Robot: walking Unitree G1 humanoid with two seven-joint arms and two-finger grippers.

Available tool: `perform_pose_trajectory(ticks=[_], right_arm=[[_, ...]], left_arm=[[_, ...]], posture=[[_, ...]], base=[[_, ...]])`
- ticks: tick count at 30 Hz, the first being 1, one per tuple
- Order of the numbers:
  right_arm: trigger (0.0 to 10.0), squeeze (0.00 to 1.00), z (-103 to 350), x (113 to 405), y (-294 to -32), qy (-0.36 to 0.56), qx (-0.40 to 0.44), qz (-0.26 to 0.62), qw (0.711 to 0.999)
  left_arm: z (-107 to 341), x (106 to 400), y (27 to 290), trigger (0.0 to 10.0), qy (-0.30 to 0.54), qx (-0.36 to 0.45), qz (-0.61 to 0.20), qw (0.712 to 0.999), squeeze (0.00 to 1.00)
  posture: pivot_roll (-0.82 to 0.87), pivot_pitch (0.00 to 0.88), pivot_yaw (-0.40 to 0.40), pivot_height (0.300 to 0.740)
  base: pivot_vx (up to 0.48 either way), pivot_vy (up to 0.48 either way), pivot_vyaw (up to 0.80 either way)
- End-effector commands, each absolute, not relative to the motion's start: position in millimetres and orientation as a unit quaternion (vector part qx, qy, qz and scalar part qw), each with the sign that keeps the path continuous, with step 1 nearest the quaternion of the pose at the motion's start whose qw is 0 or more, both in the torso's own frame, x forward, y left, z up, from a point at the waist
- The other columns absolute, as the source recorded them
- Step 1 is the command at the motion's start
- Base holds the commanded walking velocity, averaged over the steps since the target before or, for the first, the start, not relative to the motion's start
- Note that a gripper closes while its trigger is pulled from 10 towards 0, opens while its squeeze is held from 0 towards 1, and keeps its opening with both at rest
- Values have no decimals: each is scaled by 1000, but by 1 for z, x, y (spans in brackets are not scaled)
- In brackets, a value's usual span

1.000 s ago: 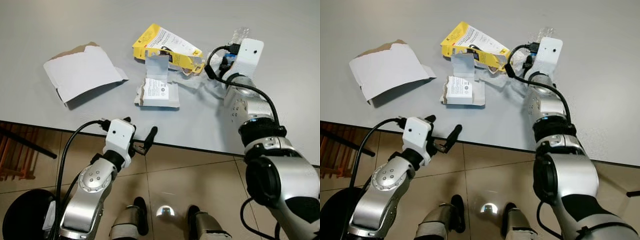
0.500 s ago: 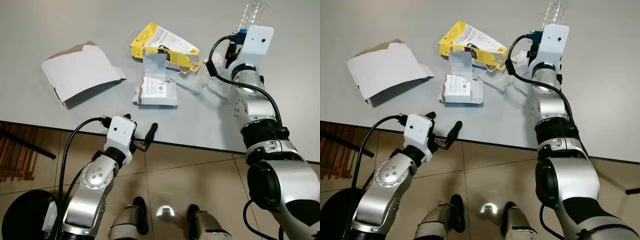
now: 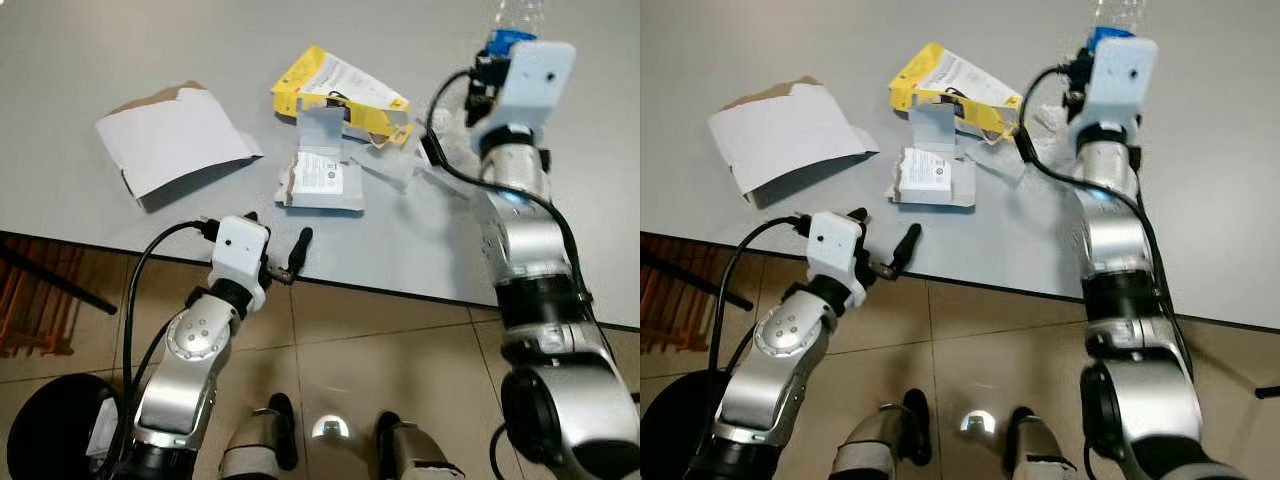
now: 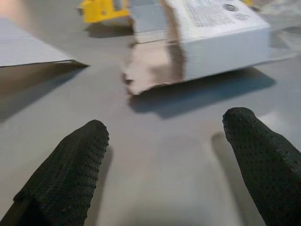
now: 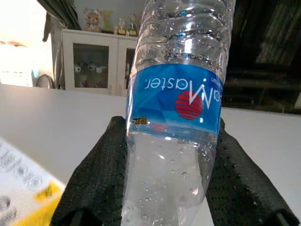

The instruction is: Picking trash to rubbish bin

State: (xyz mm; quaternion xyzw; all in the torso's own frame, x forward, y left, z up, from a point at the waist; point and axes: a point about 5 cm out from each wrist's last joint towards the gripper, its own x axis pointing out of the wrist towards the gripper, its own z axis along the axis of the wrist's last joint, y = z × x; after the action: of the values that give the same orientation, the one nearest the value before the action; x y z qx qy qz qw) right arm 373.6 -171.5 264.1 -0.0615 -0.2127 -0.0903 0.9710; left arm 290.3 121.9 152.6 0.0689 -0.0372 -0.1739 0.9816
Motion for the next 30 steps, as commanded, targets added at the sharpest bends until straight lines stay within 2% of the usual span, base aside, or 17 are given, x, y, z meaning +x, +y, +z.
perform_pose_trajectory(ticks=[1, 5, 12, 15, 18, 19, 25, 30], right_arm=[[10000, 0, 268, 365, -175, -224, -73, -92, 967], [10000, 0, 259, 342, -185, -221, -93, -104, 965], [10000, 0, 245, 311, -188, -206, -122, -96, 966], [10000, 0, 226, 281, -188, -171, -135, -76, 973], [10000, 0, 223, 277, -189, -164, -134, -75, 974], [10000, 0, 209, 266, -187, -137, -125, -71, 980], [10000, 0, 189, 240, -175, -89, -111, -50, 989], [10000, 0, 183, 233, -172, -68, -113, -39, 990]], left_arm=[[149, 292, 125, 10000, -34, 63, -164, 984, 0], [152, 300, 128, 10000, -38, 55, -148, 987, 0], [150, 300, 139, 10000, -40, 61, -132, 989, 0], [143, 296, 142, 10000, -31, 47, -136, 989, 0], [143, 296, 142, 10000, -31, 45, -138, 989, 0], [144, 296, 140, 10000, -33, 38, -141, 989, 0], [143, 292, 139, 10000, -31, 20, -135, 990, 0], [140, 289, 135, 10000, -24, 18, -148, 989, 0]], posture=[[-13, 185, 62, 740], [-36, 159, 67, 740], [-75, 134, 80, 740], [-87, 121, 77, 740], [-88, 119, 75, 740], [-85, 118, 68, 740], [-83, 115, 65, 740], [-81, 115, 68, 740]], base=[[0, 0, 0], [0, 0, 0], [0, 0, 0], [0, 0, 0], [0, 0, 0], [0, 0, 0], [0, 0, 0], [0, 0, 0]])
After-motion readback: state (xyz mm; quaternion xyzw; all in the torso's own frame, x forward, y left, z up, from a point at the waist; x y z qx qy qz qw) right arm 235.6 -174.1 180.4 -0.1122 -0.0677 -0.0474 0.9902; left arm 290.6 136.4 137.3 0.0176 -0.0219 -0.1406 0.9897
